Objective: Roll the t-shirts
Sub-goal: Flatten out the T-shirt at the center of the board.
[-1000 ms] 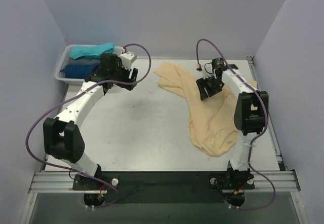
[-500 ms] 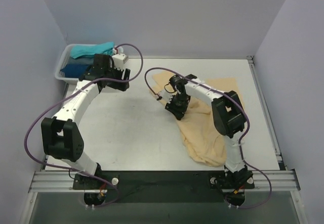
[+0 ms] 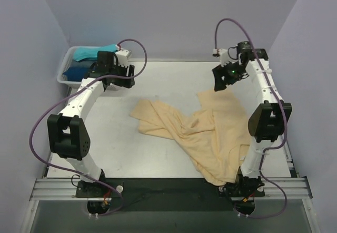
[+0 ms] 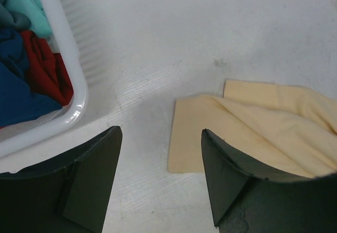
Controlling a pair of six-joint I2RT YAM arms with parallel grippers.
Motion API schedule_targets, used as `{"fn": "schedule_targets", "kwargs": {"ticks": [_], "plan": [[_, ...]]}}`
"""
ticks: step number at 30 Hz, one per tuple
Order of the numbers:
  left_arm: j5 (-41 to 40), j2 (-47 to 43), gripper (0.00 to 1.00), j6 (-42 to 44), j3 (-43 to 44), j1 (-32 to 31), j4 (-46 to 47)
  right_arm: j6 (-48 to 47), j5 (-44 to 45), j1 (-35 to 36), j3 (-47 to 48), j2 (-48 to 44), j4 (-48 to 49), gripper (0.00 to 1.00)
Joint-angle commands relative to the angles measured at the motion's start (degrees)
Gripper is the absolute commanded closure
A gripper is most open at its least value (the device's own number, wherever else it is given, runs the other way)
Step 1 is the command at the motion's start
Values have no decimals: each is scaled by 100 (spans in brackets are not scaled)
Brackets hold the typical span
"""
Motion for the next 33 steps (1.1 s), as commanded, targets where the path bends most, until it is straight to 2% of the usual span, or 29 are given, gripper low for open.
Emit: {"fn": "schedule_targets", "kwargs": {"ticks": [1, 5, 15, 20, 33], "plan": [[228, 204, 28, -262, 262, -24, 195, 1368, 855, -644, 497, 893, 258, 38], [167, 178, 28, -174, 183, -33, 107, 1411, 1287, -995, 1014, 1429, 592, 41], [-211, -24, 26, 353, -257, -15, -437, 1640, 1657, -1092, 2307, 2695, 1129, 47], [-404, 2, 26, 564, -371, -15, -631, 1491, 1868, -1039, 2502, 3021, 1313, 50], [-510, -33, 27, 494, -643, -24, -667, 999, 2237, -811, 2950, 3663, 1401, 52]]}}
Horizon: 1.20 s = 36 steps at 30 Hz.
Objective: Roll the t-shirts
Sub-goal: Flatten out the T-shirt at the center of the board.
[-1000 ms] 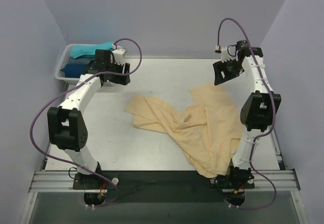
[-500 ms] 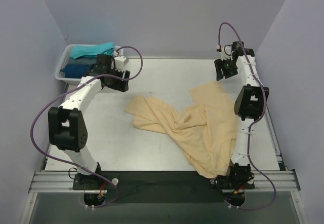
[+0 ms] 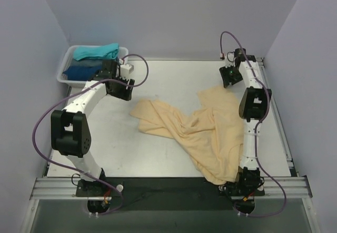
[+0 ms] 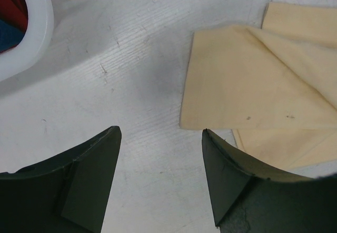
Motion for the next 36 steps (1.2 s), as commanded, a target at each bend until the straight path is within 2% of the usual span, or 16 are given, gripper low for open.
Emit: {"fn": "schedule_targets", "kwargs": {"ticks": [1, 10, 13, 18, 23, 25, 28, 31, 34, 36], "plan": [[-64, -265, 27, 39, -88, -6, -13, -306, 191, 186, 288, -42, -107, 52], [41, -300, 27, -101, -97, -15, 31, -834, 429, 265, 323, 239, -423, 60], [32, -352, 27, -110, -115, -6, 40, -860, 289, 213, 769, 494, -729, 62], [41, -405, 27, -101, -255, -6, 40, -1185, 17, 256, 675, 486, -862, 69], [6, -476, 27, -40, -308, -15, 22, -1493, -300, 230, 710, 511, -986, 80], [-38, -485, 27, 30, -352, -15, 22, -1554, -283, 213, 745, 573, -951, 94], [-73, -467, 27, 100, -379, -6, 39, -1634, -230, 134, 684, 661, -863, 96], [-91, -441, 27, 145, -344, -24, 48, -1546, -423, 63, 491, 521, -644, 100], [-100, -388, 27, 215, -256, -59, 40, -1327, -801, 89, 88, -49, -214, 100], [-82, -327, 27, 224, -124, -68, 66, -1125, -1020, 133, -334, -865, 381, 100]]}}
